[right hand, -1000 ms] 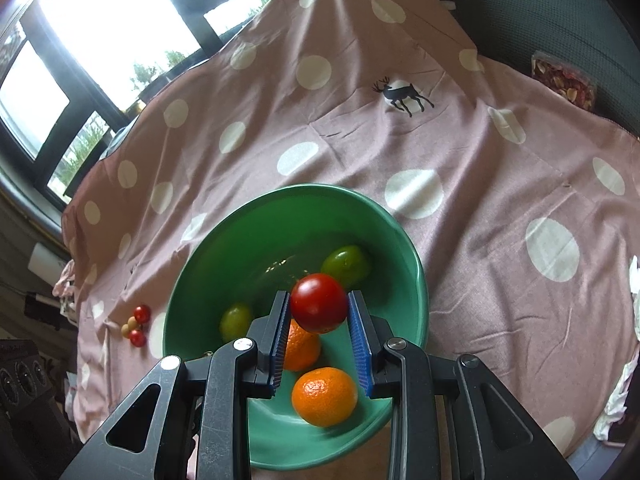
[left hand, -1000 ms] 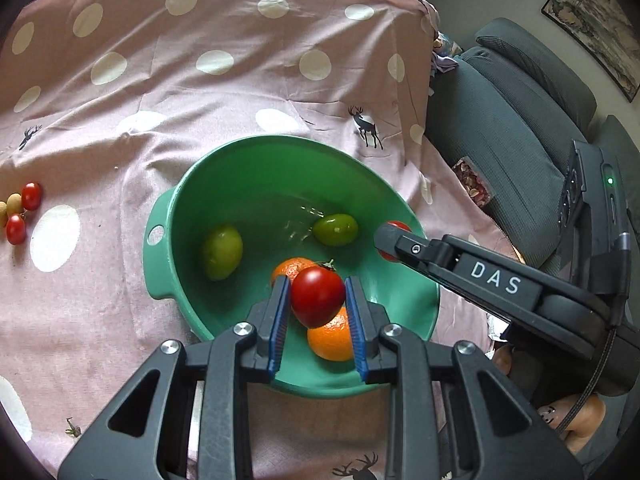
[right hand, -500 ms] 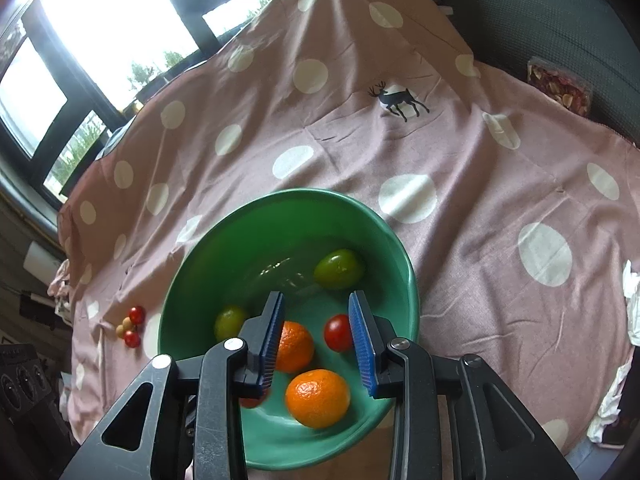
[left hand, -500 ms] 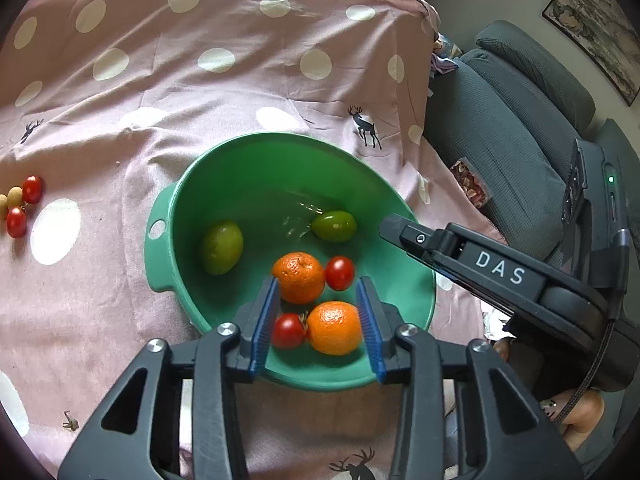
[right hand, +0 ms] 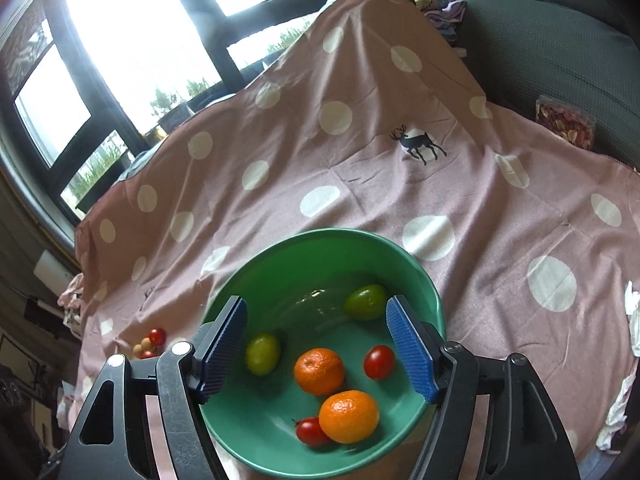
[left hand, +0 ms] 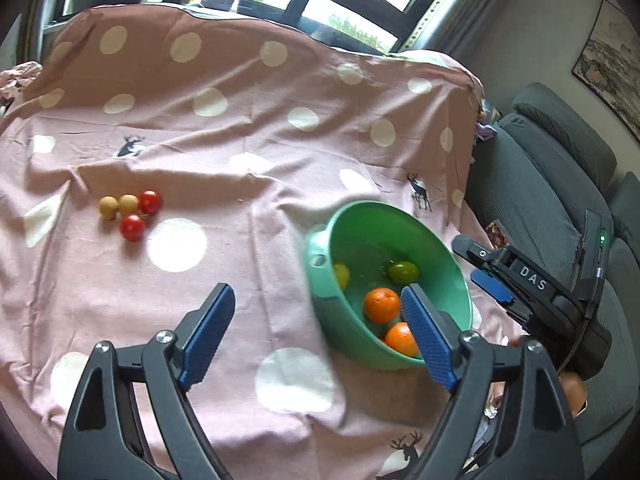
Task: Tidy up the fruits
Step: 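Withdraw both grippers from the bowl toward the remaining tomatoes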
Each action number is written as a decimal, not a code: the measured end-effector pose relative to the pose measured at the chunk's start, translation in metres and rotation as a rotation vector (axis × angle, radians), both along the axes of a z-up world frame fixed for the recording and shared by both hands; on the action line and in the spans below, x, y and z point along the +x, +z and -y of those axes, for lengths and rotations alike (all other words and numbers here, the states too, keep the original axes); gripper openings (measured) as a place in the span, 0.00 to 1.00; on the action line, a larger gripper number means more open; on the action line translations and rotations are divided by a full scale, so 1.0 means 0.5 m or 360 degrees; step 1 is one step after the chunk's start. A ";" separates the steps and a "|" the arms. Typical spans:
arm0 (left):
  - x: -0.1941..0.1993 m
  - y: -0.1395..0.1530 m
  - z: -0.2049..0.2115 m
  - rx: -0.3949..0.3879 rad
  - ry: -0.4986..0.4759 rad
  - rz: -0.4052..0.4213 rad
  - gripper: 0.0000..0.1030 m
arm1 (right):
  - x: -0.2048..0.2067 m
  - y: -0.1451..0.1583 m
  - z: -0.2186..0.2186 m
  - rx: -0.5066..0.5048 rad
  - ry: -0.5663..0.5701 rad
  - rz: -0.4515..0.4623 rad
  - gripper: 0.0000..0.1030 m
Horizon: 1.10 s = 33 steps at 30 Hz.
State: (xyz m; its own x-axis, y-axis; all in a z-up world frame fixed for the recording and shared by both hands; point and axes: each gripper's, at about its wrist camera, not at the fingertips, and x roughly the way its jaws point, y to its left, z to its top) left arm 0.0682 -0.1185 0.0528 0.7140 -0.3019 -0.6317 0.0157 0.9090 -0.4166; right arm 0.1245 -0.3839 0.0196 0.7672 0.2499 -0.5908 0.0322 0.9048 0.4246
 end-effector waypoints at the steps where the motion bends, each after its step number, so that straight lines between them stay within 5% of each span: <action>1: -0.005 0.001 -0.018 0.0010 0.0050 -0.0006 0.88 | -0.001 0.002 -0.006 -0.0002 0.0004 0.0012 0.71; 10: -0.068 -0.020 -0.192 0.0149 0.0394 -0.0027 0.97 | -0.010 0.009 -0.075 0.0040 0.0107 0.0132 0.78; 16: -0.078 -0.061 -0.276 0.0046 0.0546 -0.0058 0.97 | -0.016 0.008 -0.140 -0.0020 0.0240 0.0192 0.78; 21: -0.068 -0.089 -0.289 0.0109 0.0558 -0.0109 0.97 | -0.023 0.001 -0.197 -0.0051 0.0388 0.0159 0.78; 27: -0.028 -0.099 -0.301 -0.0010 0.0471 -0.0166 0.93 | -0.020 -0.001 -0.278 0.0058 0.0655 0.0032 0.78; 33: 0.065 -0.085 -0.298 -0.0114 0.0356 -0.0222 0.74 | 0.078 -0.003 -0.382 0.0153 0.0792 -0.0219 0.53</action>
State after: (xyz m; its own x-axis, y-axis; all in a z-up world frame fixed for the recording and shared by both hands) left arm 0.1007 0.0306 0.0106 0.6756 -0.1940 -0.7113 -0.2441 0.8515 -0.4641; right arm 0.1633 -0.1928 0.0179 0.4588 0.6222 -0.6343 -0.3303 0.7821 0.5284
